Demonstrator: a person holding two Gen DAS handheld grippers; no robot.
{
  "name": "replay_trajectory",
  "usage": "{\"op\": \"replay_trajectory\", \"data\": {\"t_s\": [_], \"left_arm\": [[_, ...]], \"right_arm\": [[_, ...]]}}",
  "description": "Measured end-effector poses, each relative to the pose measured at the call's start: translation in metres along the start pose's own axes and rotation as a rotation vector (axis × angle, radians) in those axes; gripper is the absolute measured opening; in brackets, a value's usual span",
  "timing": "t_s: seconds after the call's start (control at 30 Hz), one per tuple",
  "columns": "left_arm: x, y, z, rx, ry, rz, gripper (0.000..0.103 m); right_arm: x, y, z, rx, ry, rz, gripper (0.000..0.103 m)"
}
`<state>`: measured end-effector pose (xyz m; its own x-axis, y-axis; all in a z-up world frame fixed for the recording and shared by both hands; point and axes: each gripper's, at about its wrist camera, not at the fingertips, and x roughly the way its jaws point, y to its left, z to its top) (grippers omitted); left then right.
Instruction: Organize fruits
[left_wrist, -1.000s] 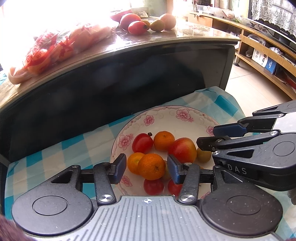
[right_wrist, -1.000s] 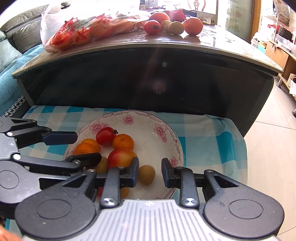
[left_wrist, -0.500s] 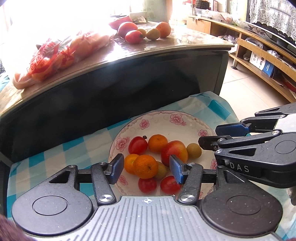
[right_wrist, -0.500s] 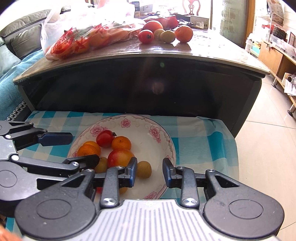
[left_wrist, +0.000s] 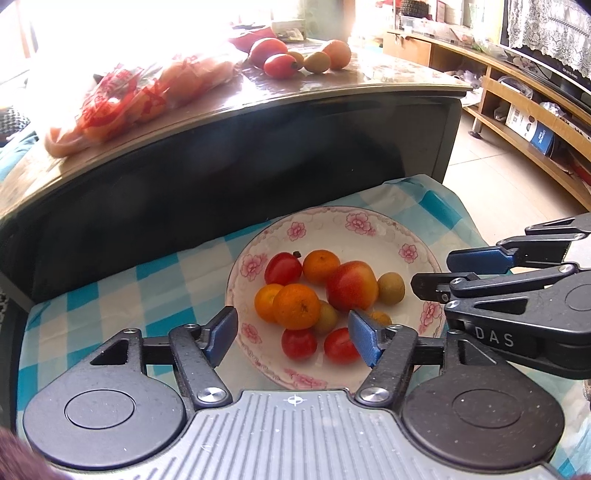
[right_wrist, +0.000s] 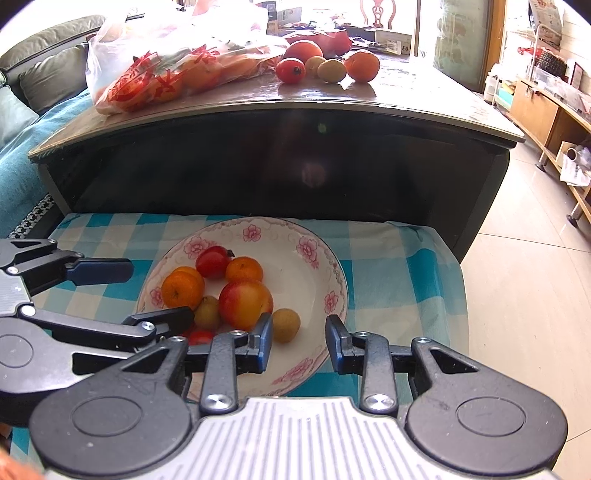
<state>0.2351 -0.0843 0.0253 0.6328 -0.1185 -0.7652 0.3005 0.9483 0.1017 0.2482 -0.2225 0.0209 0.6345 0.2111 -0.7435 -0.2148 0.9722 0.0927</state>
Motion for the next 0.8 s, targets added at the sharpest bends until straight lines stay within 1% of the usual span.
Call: {"op": "replay_trajectory", "data": {"t_s": [0.13,0.23,0.33,0.5,0.67,0.8], "left_arm": [[-0.006,0.003,-0.006,-0.014,-0.005,0.016,0.079],[-0.01,0.005,-0.01,-0.028,-0.005,0.021,0.08],[-0.014,0.007,-0.014,-0.037,-0.008,0.037,0.085],[-0.02,0.009,-0.019,-0.067,-0.014,0.032,0.088],[-0.028,0.009,-0.024,-0.084,-0.033,0.049,0.092],[-0.037,0.013,-0.032,-0.127,-0.048,0.039,0.095]], "right_arm": [[-0.004,0.002,-0.003,0.002,0.001,-0.002,0.037],[-0.008,0.005,-0.005,0.004,0.001,-0.002,0.037],[-0.011,0.009,-0.009,0.002,0.001,-0.001,0.037],[-0.017,0.015,-0.013,-0.004,0.002,-0.007,0.037],[-0.024,0.015,-0.017,0.01,0.0,-0.008,0.038],[-0.031,0.017,-0.021,0.019,-0.005,-0.006,0.038]]}}
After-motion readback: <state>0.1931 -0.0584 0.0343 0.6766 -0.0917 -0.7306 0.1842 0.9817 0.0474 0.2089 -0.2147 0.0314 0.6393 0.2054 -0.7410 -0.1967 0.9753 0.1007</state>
